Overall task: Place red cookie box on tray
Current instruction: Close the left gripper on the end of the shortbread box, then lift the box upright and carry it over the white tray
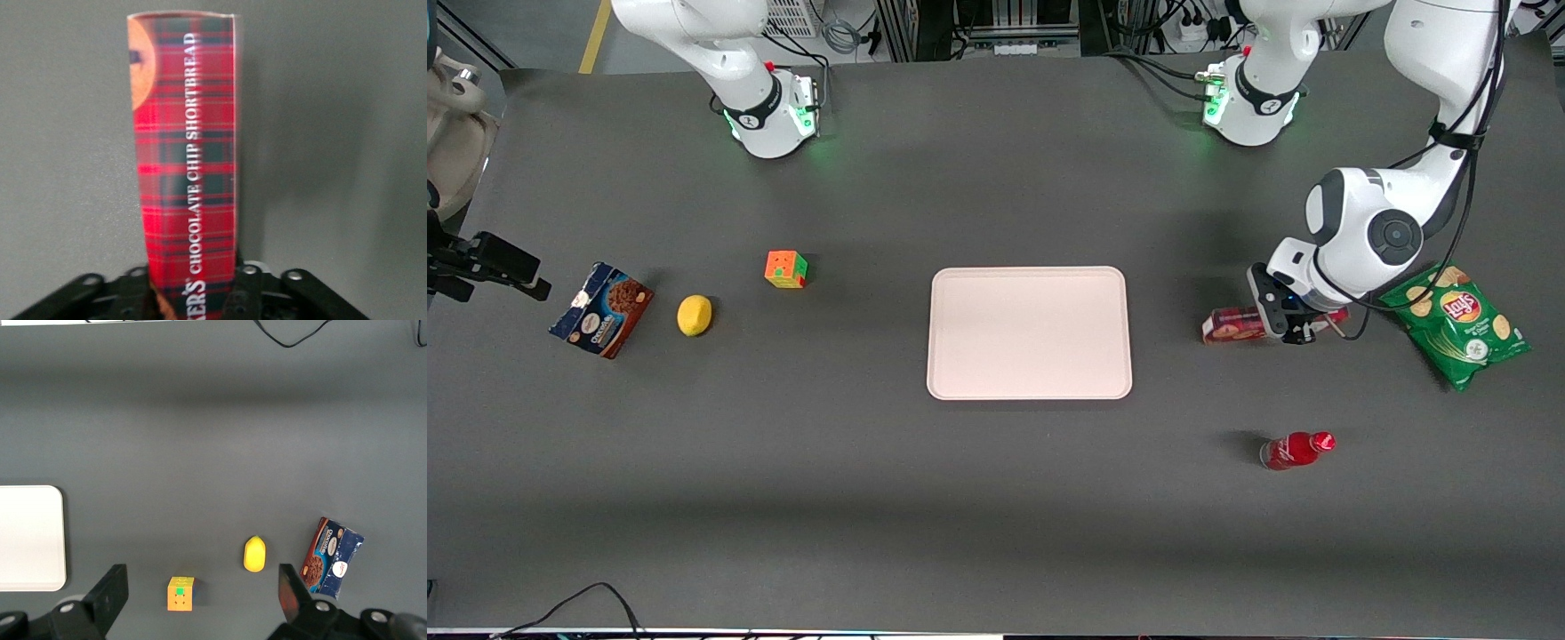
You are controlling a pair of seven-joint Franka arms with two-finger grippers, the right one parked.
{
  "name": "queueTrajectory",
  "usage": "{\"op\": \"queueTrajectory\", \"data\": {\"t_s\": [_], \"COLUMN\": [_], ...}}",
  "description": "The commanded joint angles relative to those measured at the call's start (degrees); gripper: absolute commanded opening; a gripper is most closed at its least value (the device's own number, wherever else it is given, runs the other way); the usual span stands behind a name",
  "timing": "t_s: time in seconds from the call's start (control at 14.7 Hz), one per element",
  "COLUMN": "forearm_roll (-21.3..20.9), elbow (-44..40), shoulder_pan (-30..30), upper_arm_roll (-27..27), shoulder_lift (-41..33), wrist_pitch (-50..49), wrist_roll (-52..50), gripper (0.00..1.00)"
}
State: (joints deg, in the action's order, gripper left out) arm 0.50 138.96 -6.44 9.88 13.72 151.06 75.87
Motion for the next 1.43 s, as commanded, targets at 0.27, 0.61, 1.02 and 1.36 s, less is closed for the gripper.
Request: {"op": "queueTrajectory", "data": {"t_s": [0.27, 0.61, 1.02, 1.36], "forearm_roll": [2.5, 6.6, 6.9, 6.9], "elbow": [-1.5, -9.6, -19.0, -23.9], "shoulder_pan": [-1.3, -1.4, -1.4, -1.1], "upper_arm_roll": [0.7, 5.1, 14.4, 25.5], "shoulder_lift": [-1.8, -6.2, -7.7, -5.8], "wrist_pitch": [-5.3, -20.3, -28.9, -28.1], "wrist_roll": [-3.0, -15.6, -44.1, -73.3], "gripper": [0.00, 0.00, 0.00, 0.00]}}
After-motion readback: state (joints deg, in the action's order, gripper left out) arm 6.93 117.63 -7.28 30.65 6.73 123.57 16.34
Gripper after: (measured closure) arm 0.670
